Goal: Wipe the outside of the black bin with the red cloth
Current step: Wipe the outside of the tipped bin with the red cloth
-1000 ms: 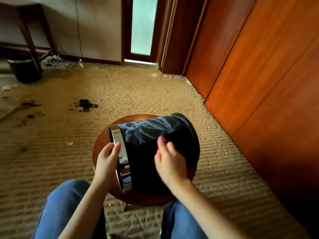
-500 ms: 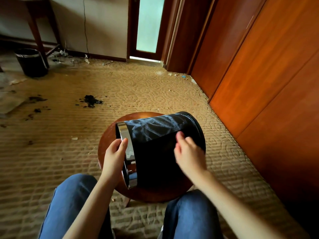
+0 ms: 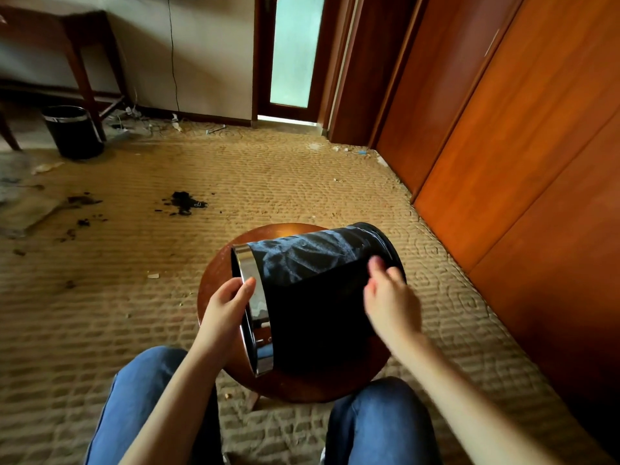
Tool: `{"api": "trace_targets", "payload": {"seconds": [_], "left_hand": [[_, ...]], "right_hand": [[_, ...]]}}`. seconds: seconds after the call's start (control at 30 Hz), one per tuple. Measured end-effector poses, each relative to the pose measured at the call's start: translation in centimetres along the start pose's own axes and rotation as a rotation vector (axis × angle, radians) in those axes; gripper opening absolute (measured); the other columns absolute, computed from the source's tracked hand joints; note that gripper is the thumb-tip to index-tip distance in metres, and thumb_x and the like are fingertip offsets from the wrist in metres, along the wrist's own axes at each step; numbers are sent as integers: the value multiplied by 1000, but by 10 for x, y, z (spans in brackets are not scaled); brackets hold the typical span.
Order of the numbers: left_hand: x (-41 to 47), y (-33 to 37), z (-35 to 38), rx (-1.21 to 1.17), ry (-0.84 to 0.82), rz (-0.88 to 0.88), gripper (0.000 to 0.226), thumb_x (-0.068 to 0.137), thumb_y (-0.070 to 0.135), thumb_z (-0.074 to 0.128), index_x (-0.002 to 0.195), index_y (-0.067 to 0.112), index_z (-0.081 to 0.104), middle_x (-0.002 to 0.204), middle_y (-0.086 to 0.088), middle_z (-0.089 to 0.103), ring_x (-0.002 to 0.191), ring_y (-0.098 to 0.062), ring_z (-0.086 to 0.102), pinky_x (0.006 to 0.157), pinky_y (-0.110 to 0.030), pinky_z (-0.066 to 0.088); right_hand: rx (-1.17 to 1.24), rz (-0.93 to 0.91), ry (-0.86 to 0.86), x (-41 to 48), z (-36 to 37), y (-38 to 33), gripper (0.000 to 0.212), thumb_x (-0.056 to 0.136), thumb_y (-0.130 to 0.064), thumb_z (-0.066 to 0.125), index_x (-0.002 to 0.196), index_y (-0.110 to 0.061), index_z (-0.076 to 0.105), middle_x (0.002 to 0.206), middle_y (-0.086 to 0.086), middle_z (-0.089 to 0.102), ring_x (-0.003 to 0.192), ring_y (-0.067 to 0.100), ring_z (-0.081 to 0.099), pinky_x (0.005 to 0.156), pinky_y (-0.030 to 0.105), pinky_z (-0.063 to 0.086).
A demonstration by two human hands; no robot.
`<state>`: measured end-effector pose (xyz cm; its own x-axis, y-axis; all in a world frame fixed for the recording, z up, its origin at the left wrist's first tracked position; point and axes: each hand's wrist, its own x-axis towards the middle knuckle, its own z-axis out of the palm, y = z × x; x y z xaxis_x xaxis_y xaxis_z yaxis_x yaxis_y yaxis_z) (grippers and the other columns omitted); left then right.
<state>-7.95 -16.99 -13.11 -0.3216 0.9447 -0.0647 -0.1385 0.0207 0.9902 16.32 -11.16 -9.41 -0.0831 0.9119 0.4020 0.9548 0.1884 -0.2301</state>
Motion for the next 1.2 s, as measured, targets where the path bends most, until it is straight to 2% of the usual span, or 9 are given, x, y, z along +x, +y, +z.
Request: {"api": "trace_targets", "payload": {"seconds": [0.2,0.3,0.43,0.57,0.7,0.8,0.93,1.07,1.2], "left_hand": [[5,2,-5,29,-82,-41,37,96,23,53,100,-13,54,87,-13,53,81,-22,48,62,-23,39],[8,3,-6,35,-81,-41,38,95,25,55,98,-14,53,89,-10,51,81,-22,45,64,-28,36],[7,2,-2,12,-60,-48,34,96,24,54,100,-10,56,88,-10,50,81,-22,44,65,-28,36],[8,1,1,4,-40,-53,27,97,21,51,100,-5,59,85,-12,57,80,-20,53,67,-26,43],[9,2,-1,44,-54,-36,19,97,19,51,95,3,62,81,-9,58,71,-8,55,60,-15,45],[9,0,-3,38,-68,-37,27,97,22,52,97,-3,61,83,-11,59,78,-16,56,69,-26,44],[9,3,-2,34,-57,-40,36,97,25,53,102,-10,56,87,-15,57,82,-24,53,70,-32,41],[9,5,1,34,-31,-52,28,98,24,52,97,-3,60,87,-14,58,83,-22,55,71,-32,43],[8,9,-2,65,-40,-31,25,96,22,53,95,-1,63,85,-15,59,80,-22,53,68,-30,42]], "right_hand": [[99,-560,-46,-50,20,-76,48,79,-22,42,122,-20,64,78,3,56,51,23,57,34,29,42],[-24,-376,-27,-17,7,-31,44,80,-17,53,122,-25,63,80,6,56,52,31,59,37,35,44],[-32,120,-61,16,-8,21,46,94,-21,47,139,-27,47,112,11,56,89,34,62,71,38,47],[67,-227,12,-29,22,-66,46,79,-19,52,123,-10,61,83,9,59,53,30,60,40,31,42],[135,-551,-64,-53,26,-100,49,77,-29,40,117,-19,67,77,1,59,47,21,58,35,25,40],[9,-401,-62,-19,10,-44,45,79,-28,45,120,-26,64,80,4,60,53,30,62,39,34,48],[-109,79,-64,16,-6,14,47,93,-25,47,139,-23,45,115,11,58,92,34,63,74,39,49],[-94,-181,72,-12,24,-60,53,66,-21,77,115,-5,65,78,10,61,48,29,60,37,28,41],[93,-463,3,-48,29,-116,47,76,-31,47,115,-16,67,79,2,62,48,20,60,35,24,39]]}}
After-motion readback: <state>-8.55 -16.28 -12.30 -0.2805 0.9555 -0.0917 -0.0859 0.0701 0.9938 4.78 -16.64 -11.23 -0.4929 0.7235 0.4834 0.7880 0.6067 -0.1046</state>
